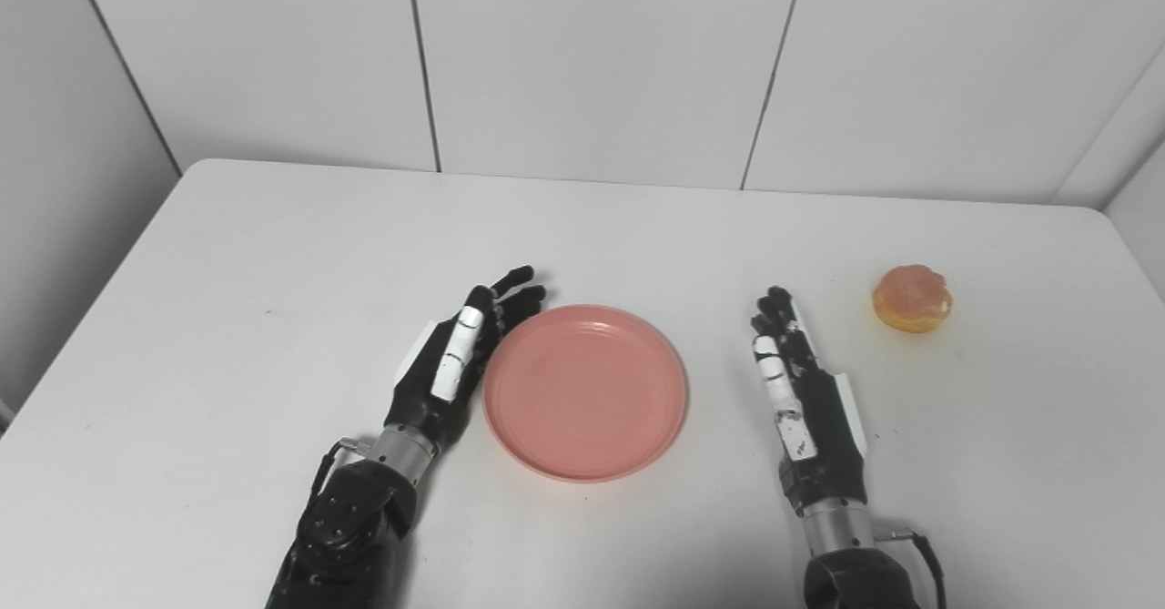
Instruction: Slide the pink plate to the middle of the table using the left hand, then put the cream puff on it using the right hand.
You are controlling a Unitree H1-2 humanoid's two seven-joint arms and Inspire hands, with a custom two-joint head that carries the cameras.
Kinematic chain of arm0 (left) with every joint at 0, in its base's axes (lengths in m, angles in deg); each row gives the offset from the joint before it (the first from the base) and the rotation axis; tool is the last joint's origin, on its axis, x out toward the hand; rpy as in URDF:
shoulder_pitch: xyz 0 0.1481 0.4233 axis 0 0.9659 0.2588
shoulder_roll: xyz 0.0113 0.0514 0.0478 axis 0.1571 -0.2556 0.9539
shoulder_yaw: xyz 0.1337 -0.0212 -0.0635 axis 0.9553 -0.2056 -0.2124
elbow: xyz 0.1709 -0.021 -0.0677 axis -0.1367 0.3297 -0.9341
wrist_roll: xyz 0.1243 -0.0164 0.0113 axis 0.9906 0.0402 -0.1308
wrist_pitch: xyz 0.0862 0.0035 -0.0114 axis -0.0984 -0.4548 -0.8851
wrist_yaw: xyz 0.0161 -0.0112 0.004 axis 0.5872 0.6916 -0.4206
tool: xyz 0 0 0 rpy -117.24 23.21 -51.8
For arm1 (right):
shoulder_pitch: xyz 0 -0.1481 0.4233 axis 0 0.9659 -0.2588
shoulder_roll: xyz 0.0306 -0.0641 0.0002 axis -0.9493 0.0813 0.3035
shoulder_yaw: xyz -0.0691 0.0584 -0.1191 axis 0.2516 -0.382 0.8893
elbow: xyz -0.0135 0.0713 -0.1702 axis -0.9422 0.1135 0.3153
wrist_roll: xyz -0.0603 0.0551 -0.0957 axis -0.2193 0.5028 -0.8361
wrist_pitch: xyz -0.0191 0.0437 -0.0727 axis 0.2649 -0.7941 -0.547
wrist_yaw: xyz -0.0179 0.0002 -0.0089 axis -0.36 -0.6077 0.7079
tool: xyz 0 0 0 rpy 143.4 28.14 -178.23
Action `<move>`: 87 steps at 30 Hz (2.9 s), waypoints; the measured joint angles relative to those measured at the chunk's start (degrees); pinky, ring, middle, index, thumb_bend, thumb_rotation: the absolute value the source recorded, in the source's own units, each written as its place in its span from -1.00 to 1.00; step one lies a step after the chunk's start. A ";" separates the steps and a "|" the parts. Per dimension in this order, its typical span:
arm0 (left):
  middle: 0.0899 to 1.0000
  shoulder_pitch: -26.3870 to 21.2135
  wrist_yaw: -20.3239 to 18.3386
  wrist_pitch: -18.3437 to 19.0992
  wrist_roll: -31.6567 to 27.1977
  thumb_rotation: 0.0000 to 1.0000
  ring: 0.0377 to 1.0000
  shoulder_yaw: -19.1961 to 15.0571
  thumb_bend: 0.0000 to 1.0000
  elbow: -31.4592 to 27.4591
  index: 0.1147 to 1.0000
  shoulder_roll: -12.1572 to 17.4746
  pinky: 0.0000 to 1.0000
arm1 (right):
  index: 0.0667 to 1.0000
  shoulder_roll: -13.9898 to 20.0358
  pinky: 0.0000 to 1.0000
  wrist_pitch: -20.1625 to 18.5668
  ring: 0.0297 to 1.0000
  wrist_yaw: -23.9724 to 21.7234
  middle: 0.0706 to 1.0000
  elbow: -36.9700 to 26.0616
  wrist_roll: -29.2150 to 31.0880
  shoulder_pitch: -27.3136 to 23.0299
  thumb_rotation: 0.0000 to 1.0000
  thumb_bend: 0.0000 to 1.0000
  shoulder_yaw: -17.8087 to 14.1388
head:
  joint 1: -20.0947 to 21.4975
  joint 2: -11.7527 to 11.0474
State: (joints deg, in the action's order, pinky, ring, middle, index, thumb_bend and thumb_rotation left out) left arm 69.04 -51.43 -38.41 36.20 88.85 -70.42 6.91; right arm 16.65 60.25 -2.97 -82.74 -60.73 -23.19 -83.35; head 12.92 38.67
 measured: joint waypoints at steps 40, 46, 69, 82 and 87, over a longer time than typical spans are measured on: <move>0.74 4.49 -2.26 5.61 -0.95 1.00 0.83 3.38 0.30 -8.04 0.71 0.66 0.86 | 0.94 0.00 1.00 -0.28 0.95 0.32 0.93 0.06 -0.19 -0.98 0.68 0.09 0.26 | 2.64 0.35; 0.72 4.48 -2.51 5.16 -0.88 1.00 0.80 3.74 0.35 -7.73 0.69 0.73 0.81 | 0.93 0.00 1.00 -0.28 0.95 0.32 0.93 0.31 -0.12 -1.09 0.66 0.09 0.22 | 2.46 0.09; 0.86 4.69 -2.98 -1.52 0.44 1.00 0.95 5.30 0.33 -4.28 0.81 -0.38 0.99 | 0.91 3.97 0.90 -0.47 0.92 5.39 0.89 4.41 -6.59 -9.00 0.69 0.09 -3.94 | 3.87 -0.62; 0.91 4.77 -1.43 -3.72 0.88 1.00 1.00 4.31 0.36 -2.97 0.85 -2.86 1.00 | 0.89 11.48 0.74 -1.47 0.85 11.50 0.90 3.19 -26.81 -12.41 0.17 0.20 -2.62 | 5.01 -0.62; 0.90 4.79 -1.44 -3.83 0.88 1.00 1.00 4.30 0.37 -2.98 0.84 -2.74 1.00 | 0.87 13.83 0.64 -2.56 0.80 12.79 0.87 2.51 -31.69 -14.20 -0.19 0.20 -3.16 | 5.19 -0.53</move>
State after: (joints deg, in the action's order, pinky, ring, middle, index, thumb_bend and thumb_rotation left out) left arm 73.83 -52.87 -42.25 37.08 93.15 -73.40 4.17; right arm 30.47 57.70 9.81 -80.23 -92.42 -37.38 -86.51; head 18.11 38.14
